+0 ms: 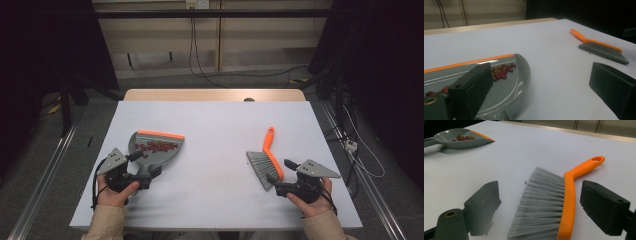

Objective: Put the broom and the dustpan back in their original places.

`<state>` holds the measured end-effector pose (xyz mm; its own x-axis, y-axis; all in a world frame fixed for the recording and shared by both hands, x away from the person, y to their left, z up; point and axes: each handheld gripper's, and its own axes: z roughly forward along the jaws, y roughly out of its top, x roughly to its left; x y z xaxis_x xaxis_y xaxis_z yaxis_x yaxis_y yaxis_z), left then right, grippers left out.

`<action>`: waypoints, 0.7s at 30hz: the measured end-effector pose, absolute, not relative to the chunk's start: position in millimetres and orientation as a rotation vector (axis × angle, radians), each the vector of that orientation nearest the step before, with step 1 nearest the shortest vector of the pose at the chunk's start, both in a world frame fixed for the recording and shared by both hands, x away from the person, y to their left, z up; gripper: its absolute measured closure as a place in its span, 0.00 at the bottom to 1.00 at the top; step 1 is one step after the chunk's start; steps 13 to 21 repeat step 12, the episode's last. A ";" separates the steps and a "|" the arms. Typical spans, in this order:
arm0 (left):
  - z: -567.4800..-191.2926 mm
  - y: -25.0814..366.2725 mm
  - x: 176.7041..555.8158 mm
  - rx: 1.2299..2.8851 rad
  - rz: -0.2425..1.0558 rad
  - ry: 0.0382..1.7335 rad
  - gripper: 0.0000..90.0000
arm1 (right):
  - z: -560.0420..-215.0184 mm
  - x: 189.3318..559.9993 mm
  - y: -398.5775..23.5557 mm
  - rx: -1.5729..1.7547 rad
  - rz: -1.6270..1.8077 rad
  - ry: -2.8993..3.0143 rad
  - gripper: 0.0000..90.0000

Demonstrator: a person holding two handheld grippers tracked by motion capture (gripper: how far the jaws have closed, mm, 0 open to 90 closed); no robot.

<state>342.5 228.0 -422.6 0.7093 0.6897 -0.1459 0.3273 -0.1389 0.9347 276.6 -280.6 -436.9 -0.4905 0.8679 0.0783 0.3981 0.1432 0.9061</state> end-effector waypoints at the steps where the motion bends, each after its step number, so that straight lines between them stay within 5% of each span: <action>1: -423.0 229.8 341.9 1.739 0.384 0.814 0.05 | -437.6 275.7 -281.7 1.202 1.323 1.954 0.18; 21: -423.1 232.5 340.5 1.719 0.374 0.826 0.05 | -442.1 274.6 -285.0 1.193 1.330 1.957 0.18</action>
